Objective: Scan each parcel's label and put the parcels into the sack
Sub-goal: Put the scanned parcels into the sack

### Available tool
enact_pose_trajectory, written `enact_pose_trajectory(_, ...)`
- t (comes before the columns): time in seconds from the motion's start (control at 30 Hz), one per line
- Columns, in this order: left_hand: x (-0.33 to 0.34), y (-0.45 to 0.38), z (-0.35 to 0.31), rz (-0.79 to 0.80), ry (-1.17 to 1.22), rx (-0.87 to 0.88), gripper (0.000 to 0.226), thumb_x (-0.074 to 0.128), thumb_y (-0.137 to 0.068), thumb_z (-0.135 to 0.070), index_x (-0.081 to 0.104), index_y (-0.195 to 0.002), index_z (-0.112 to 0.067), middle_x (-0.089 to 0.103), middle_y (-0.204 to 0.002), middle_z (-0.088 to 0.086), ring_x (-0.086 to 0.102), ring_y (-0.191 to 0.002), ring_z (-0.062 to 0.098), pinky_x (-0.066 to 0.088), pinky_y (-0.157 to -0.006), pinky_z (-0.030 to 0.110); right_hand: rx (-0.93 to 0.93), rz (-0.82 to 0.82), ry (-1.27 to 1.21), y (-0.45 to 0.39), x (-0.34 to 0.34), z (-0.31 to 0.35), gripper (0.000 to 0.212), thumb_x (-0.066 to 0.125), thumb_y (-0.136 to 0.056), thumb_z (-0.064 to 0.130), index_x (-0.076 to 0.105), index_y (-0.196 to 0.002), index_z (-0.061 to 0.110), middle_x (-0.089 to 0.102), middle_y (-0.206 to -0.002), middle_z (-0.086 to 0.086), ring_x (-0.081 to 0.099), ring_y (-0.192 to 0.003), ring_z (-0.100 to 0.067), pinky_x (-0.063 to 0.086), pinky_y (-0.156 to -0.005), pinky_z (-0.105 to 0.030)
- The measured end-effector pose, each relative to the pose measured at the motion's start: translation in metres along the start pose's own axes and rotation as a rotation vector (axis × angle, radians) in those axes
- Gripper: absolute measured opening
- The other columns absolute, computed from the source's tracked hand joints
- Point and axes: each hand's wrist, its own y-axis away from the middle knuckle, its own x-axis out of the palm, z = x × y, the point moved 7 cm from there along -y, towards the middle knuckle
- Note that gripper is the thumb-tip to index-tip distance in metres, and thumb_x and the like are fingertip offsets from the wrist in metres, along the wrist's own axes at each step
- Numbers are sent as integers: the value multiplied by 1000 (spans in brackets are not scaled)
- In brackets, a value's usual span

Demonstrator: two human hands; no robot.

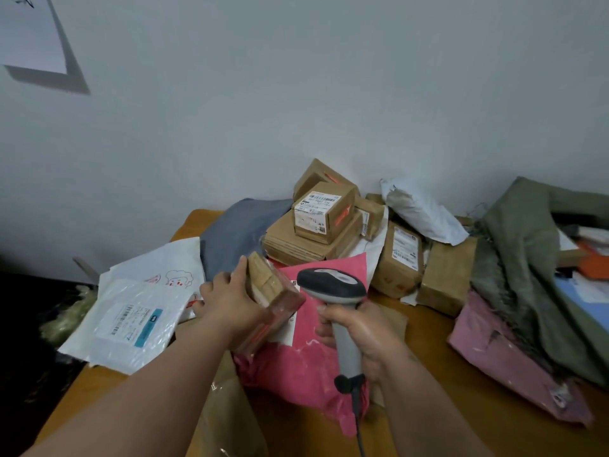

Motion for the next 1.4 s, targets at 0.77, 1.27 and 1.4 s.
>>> enact_pose_trajectory(0.77, 113, 232, -158, 525, 1768, -120, 53, 64, -85, -52, 73, -121, -15, 68, -127, 16, 67, -113, 36, 59, -83, 50, -223, 98, -364, 156, -176, 11, 26, 83, -67, 20, 83, -93, 17, 78, -103, -11, 76, -91, -23, 60, -67, -29)
enact_pose_trajectory(1.27, 95, 246, -166, 538, 1302, 178, 83, 86, -63, -8, 48, -125, -48, 72, -119, 9, 70, -107, 34, 53, -95, 57, -306, -58, -281, 175, -184, 1, 17, 82, -69, 14, 79, -86, 17, 79, -100, -8, 75, -94, -23, 58, -72, -36)
enact_pose_trajectory(1.4, 83, 232, -146, 362, 1389, 105, 70, 77, -74, -4, 52, -135, -26, 74, -115, 7, 71, -105, 27, 60, -81, 46, -283, -150, -71, 180, -183, -3, 16, 79, -80, 10, 80, -82, 26, 78, -83, 4, 72, -82, -16, 56, -79, -45)
